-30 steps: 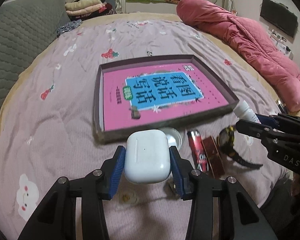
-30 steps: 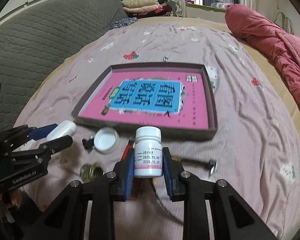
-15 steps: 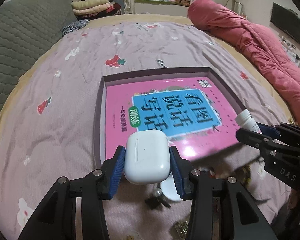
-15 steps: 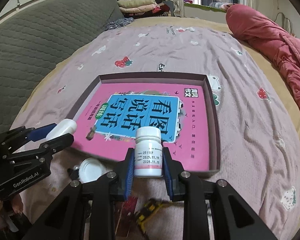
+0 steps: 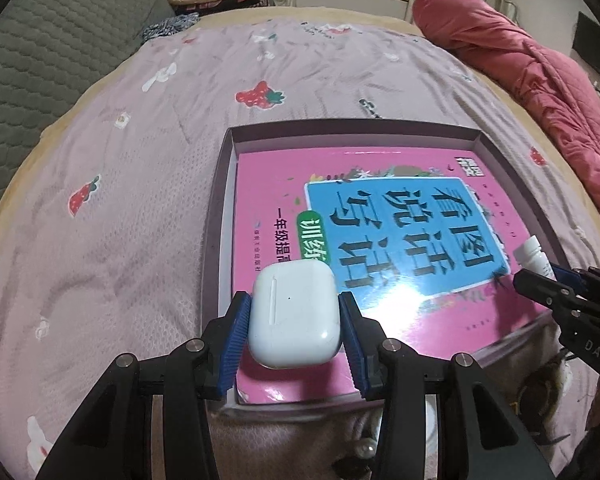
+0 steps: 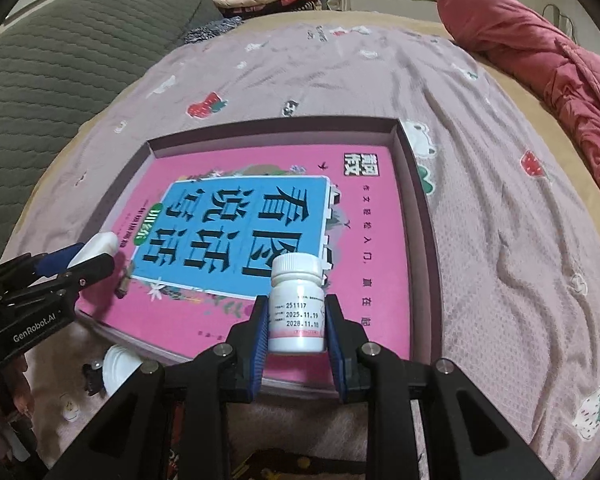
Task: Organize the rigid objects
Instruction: 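Carry the earbud case and pill bottle into the tray onto the workbook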
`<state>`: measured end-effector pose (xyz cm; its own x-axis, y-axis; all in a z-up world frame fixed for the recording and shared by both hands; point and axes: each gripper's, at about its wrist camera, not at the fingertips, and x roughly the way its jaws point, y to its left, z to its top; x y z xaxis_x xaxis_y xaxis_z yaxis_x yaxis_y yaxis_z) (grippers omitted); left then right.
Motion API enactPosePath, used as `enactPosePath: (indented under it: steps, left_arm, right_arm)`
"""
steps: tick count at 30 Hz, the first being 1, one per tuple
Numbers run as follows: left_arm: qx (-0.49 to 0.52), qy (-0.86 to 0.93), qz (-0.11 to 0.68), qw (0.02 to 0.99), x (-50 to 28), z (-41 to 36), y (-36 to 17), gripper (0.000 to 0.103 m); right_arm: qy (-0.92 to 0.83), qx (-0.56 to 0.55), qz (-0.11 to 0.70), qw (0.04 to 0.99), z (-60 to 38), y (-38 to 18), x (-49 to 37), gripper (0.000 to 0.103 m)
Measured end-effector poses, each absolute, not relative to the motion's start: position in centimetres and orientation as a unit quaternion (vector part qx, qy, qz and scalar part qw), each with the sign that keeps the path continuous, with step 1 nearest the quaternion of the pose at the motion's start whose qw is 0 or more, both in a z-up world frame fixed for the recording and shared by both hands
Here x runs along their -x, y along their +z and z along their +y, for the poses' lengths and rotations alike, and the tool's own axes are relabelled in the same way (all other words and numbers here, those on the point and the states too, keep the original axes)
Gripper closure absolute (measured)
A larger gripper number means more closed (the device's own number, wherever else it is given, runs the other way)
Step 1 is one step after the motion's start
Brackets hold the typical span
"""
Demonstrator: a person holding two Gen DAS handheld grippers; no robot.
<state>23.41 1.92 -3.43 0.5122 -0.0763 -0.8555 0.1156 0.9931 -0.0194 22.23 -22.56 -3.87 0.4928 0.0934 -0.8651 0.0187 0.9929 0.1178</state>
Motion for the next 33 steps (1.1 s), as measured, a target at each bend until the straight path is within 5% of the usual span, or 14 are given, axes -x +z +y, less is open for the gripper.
enactPosePath:
  steps: [33]
  left_arm:
    - [-0.012,-0.047,0.502,0.864,-23.0,1.5,-5.2,0.052]
  right_arm:
    - [0.003,-0.048,0.509,0.860,-22.9,-5.0,-22.2,0.076]
